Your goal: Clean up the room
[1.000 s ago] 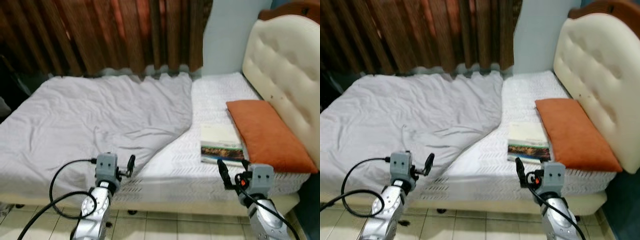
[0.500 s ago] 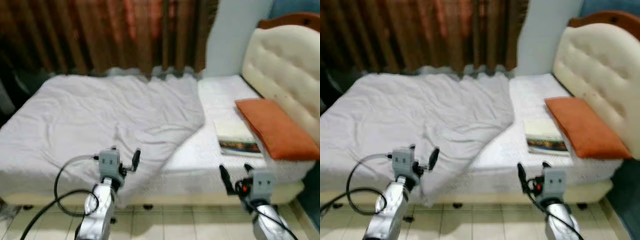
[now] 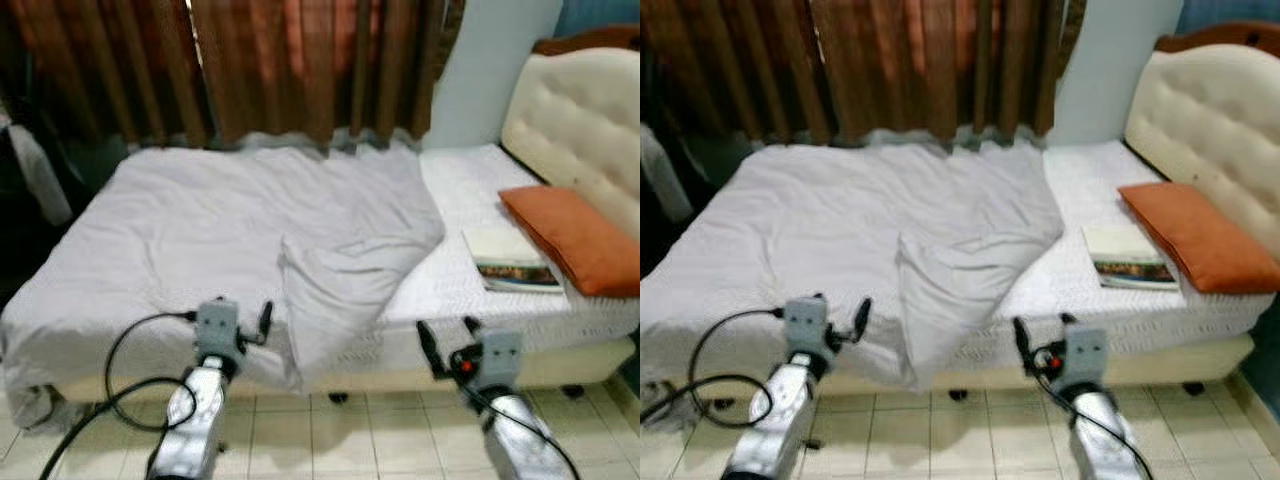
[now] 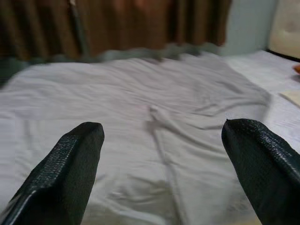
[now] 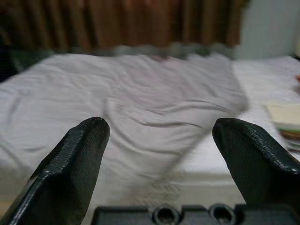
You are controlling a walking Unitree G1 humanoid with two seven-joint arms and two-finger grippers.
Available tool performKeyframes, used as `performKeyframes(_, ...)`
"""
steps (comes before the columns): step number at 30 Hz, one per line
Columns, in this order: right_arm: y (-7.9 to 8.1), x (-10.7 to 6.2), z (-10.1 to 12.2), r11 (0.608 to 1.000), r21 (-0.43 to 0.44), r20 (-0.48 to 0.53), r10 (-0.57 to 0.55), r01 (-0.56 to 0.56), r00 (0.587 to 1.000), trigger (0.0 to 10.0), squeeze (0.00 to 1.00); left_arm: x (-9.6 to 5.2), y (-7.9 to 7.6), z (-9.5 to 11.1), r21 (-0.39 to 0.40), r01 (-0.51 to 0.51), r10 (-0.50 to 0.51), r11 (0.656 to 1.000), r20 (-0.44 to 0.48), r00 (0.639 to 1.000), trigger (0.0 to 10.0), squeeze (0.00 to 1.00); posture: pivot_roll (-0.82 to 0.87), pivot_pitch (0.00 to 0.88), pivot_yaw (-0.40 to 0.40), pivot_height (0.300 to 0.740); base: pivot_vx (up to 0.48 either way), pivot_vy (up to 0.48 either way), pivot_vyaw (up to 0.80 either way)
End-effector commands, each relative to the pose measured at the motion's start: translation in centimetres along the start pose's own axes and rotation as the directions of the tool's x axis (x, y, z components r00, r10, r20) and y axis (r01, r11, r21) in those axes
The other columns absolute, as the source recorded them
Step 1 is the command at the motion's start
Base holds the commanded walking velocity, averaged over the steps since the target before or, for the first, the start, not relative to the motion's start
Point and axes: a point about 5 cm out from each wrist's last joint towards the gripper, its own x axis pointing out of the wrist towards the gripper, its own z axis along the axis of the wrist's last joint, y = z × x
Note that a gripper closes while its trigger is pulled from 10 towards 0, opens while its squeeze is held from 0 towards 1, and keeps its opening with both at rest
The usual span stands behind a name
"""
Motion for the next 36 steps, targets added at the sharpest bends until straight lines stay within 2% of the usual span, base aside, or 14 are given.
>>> performKeyframes(1, -0.6, 0.2, 0.5, 1.000, -0.019, 0.010, -0.007, 0.007, 1.000, 10.0, 0.00, 0.4, -0.9, 0.4, -0.013, 0.021, -0.021, 1.000, 0.010, 1.000, 10.0, 0.00, -0.11, 0.000, 0.026, 0.740, 0.454, 0.000, 0.00)
performKeyframes(17, -0.3, 0.3, 0.4, 1.000, 0.015, 0.002, 0.012, -0.012, 1.000, 10.0, 0.00, 0.5, -0.9, 0.2, -0.052, 0.014, -0.015, 0.999, -0.011, 1.000, 10.0, 0.00, -0.11, 0.000, 0.035, 0.740, 0.458, 0.000, 0.00)
performKeyframes(18, -0.3, 0.1, 0.3, 0.998, 0.068, -0.001, 0.014, -0.014, 1.000, 10.0, 0.00, 0.5, -1.0, 0.0, -0.060, 0.026, -0.028, 0.998, -0.019, 0.999, 10.0, 0.00, -0.11, 0.000, 0.035, 0.740, 0.458, 0.000, 0.00)
performKeyframes(21, -0.4, -0.5, 0.1, 0.993, 0.119, -0.012, 0.012, -0.011, 1.000, 10.0, 0.00, 0.2, -1.1, -0.1, -0.048, 0.037, -0.038, 0.998, -0.027, 0.999, 10.0, 0.00, -0.11, 0.000, 0.033, 0.740, 0.455, 0.000, 0.00)
performKeyframes(22, -0.6, -1.6, -0.2, 0.988, 0.152, -0.030, 0.003, 0.001, 1.000, 10.0, 0.00, -0.8, -1.3, -0.4, -0.038, 0.066, -0.068, 0.997, -0.030, 0.997, 10.0, 0.00, -0.11, 0.000, 0.034, 0.740, 0.446, 0.000, 0.00)
performKeyframes(23, -0.6, -1.6, -0.2, 0.988, 0.152, -0.030, 0.003, 0.001, 1.000, 10.0, 0.00, -0.8, -1.3, -0.4, -0.038, 0.066, -0.068, 0.997, -0.030, 0.997, 10.0, 0.00, -0.11, 0.000, 0.034, 0.740, 0.446, 0.000, 0.00)
performKeyframes(25, -0.8, -3.4, -0.4, 0.985, 0.169, -0.057, -0.009, 0.019, 0.998, 10.0, 0.00, -2.9, -1.3, -1.0, -0.037, 0.092, -0.094, 0.995, -0.048, 0.994, 10.0, 0.00, -0.12, 0.002, 0.030, 0.740, 0.446, 0.000, 0.00)
performKeyframes(26, -0.8, -3.4, -0.4, 0.985, 0.169, -0.057, -0.009, 0.019, 0.998, 10.0, 0.00, -2.9, -1.3, -1.0, -0.037, 0.092, -0.094, 0.995, -0.048, 0.994, 10.0, 0.00, -0.12, 0.002, 0.030, 0.740, 0.446, 0.000, 0.00)
performKeyframes(28, -1.0, -5.1, -0.6, 0.985, 0.168, -0.080, -0.014, 0.028, 0.997, 10.0, 0.00, -4.4, -0.9, -1.3, -0.042, 0.086, -0.089, 0.995, -0.065, 0.994, 10.0, 0.00, -0.12, 0.005, 0.028, 0.740, 0.446, 0.000, 0.00)
performKeyframes(30, -1.0, -5.4, -0.6, 0.986, 0.164, -0.082, -0.014, 0.027, 0.997, 10.0, 0.00, -4.4, -0.7, -1.4, -0.044, 0.078, -0.081, 0.996, -0.070, 0.994, 10.0, 0.00, -0.11, 0.006, 0.025, 0.740, 0.446, 0.000, 0.00)
performKeyframes(31, -1.0, -4.8, -0.2, 0.989, 0.146, -0.061, -0.014, 0.023, 0.998, 10.0, 0.00, -3.2, -0.8, -1.1, -0.034, 0.083, -0.085, 0.996, -0.062, 0.994, 10.0, 0.00, -0.12, 0.001, 0.029, 0.740, 0.446, 0.000, 0.00)
performKeyframes(33, -1.0, -4.5, -0.1, 0.990, 0.142, -0.054, -0.014, 0.022, 0.998, 10.0, 0.00, -2.8, -0.9, -0.9, -0.030, 0.089, -0.090, 0.996, -0.059, 0.994, 10.0, 0.00, -0.12, 0.001, 0.029, 0.740, 0.446, 0.000, 0.00)
performKeyframes(34, -0.8, -3.7, 0.5, 0.991, 0.132, -0.033, -0.005, 0.009, 0.999, 10.0, 0.00, -2.1, -1.2, -0.5, -0.029, 0.100, -0.101, 0.995, -0.052, 0.994, 10.0, 0.00, -0.12, 0.000, 0.035, 0.740, 0.446, 0.000, 0.00)
performKeyframes(36, -0.6, -3.5, 0.8, 0.992, 0.125, -0.025, 0.000, 0.003, 1.000, 10.0, 0.00, -2.0, -1.3, -0.3, -0.032, 0.104, -0.106, 0.994, -0.052, 0.993, 10.0, 0.00, -0.12, 0.000, 0.036, 0.740, 0.446, 0.000, 0.00)
